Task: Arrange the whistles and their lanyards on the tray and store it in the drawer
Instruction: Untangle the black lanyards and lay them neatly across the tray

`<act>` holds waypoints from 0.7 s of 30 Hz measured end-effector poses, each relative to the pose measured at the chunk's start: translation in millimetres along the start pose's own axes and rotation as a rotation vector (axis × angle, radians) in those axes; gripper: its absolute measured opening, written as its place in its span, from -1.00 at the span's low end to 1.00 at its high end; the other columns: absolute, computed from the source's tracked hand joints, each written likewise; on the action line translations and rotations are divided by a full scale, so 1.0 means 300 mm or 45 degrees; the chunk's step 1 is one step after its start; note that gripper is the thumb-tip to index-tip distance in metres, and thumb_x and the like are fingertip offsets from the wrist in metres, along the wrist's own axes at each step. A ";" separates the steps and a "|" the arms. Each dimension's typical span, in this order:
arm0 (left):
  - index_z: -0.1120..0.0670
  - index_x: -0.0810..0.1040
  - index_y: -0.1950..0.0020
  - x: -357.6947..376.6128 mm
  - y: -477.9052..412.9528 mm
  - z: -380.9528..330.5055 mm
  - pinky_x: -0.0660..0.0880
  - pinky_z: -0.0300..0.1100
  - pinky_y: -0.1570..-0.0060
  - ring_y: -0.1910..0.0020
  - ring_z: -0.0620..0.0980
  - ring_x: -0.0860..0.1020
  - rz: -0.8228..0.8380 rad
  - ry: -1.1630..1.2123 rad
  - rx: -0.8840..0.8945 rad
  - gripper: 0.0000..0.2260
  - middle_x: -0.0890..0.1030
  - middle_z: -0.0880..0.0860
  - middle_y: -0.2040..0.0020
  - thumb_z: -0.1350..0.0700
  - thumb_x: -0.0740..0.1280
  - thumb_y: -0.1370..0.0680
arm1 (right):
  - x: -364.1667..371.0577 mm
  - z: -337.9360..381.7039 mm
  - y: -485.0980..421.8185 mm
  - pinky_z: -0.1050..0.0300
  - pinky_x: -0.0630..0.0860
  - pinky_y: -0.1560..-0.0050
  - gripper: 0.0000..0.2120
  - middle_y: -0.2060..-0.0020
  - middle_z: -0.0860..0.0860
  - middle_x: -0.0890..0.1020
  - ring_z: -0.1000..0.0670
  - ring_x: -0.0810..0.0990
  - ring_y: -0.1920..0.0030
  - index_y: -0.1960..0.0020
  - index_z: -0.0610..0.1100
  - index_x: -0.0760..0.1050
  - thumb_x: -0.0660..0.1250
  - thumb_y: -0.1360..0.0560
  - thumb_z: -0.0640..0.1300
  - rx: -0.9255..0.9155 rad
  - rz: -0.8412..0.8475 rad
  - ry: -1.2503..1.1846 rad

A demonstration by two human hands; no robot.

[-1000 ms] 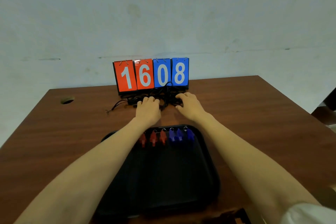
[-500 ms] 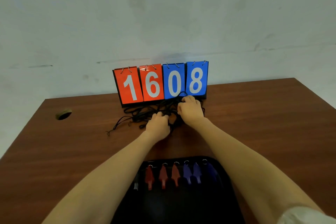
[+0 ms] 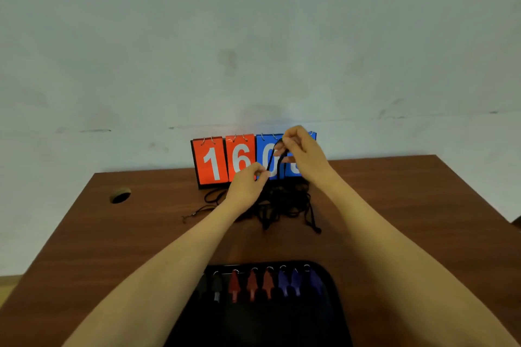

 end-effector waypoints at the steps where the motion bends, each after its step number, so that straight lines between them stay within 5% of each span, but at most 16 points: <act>1: 0.11 0.46 -0.01 -0.017 0.009 0.006 0.43 -0.19 0.13 0.12 0.00 0.52 0.025 -0.020 -0.012 -0.90 0.58 0.10 -0.02 0.09 0.21 -0.60 | -0.011 0.031 -0.002 0.19 0.59 0.12 -0.82 0.18 0.00 0.61 0.08 0.62 0.20 0.11 -0.04 0.35 0.08 -0.64 -0.21 -0.006 -0.046 -0.098; 5: 0.07 0.38 -0.04 -0.057 0.071 0.024 0.34 -0.35 0.33 0.27 -0.12 0.49 0.148 -0.043 -0.047 -0.94 0.61 0.08 0.04 0.17 0.21 -0.59 | -0.056 0.152 0.009 0.20 0.60 0.17 -0.85 0.07 -0.04 0.64 0.04 0.67 0.17 0.09 -0.09 0.32 0.07 -0.65 -0.19 -0.058 -0.173 -0.435; 9: 0.03 0.19 -0.46 -0.078 0.155 -0.053 0.40 -0.40 0.27 0.20 -0.14 0.46 -0.046 0.139 0.095 -0.48 0.40 -0.05 -0.17 0.12 0.32 -0.55 | -0.031 0.220 0.067 0.06 0.60 0.02 -0.85 0.05 -0.01 0.67 0.00 0.68 0.10 0.09 -0.09 0.35 0.08 -0.65 -0.17 -0.006 0.016 -0.373; 12: -0.03 0.03 -0.53 -0.076 0.194 -0.155 0.47 -0.36 0.11 0.19 -0.10 0.49 -0.050 0.300 0.183 -0.29 0.32 -0.13 -0.25 0.08 0.38 -0.51 | -0.001 0.282 0.147 0.10 0.61 0.05 -0.85 0.07 -0.01 0.69 -0.01 0.68 0.11 0.08 -0.11 0.37 0.10 -0.64 -0.16 -0.015 0.189 -0.324; 14: 0.01 0.21 -0.48 -0.066 0.206 -0.201 0.50 -0.28 0.02 0.10 0.05 0.54 0.077 0.330 0.181 -0.45 0.46 -0.08 -0.22 0.05 0.35 -0.53 | -0.008 0.331 0.191 0.14 0.63 0.08 -0.86 0.08 -0.04 0.68 -0.02 0.67 0.13 0.07 -0.13 0.37 0.11 -0.64 -0.18 -0.061 0.182 -0.350; 16: 0.15 0.47 -0.24 -0.065 0.239 -0.221 0.48 -0.34 0.16 0.20 -0.01 0.54 0.170 0.200 0.194 -0.73 0.59 0.03 -0.01 0.07 0.26 -0.58 | -0.033 0.373 0.223 0.18 0.61 0.13 -0.87 0.09 -0.05 0.66 -0.01 0.66 0.17 0.05 -0.14 0.37 0.09 -0.64 -0.19 -0.101 0.084 -0.331; 21: 0.15 0.54 -0.05 -0.131 0.333 -0.225 0.39 -0.37 0.22 0.28 -0.22 0.50 -0.022 0.239 0.188 -0.82 0.62 0.00 0.15 0.08 0.22 -0.61 | -0.123 0.346 0.284 0.04 0.56 -0.01 -0.86 0.13 -0.07 0.63 0.01 0.60 0.19 0.09 -0.11 0.36 0.09 -0.63 -0.22 -0.048 -0.298 -0.134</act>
Point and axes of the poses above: each hand's wrist, its own y-axis away from the middle knuckle, its own x-axis out of the palm, z = x × y, the point moved 4 cm from there along -y, towards the middle knuckle
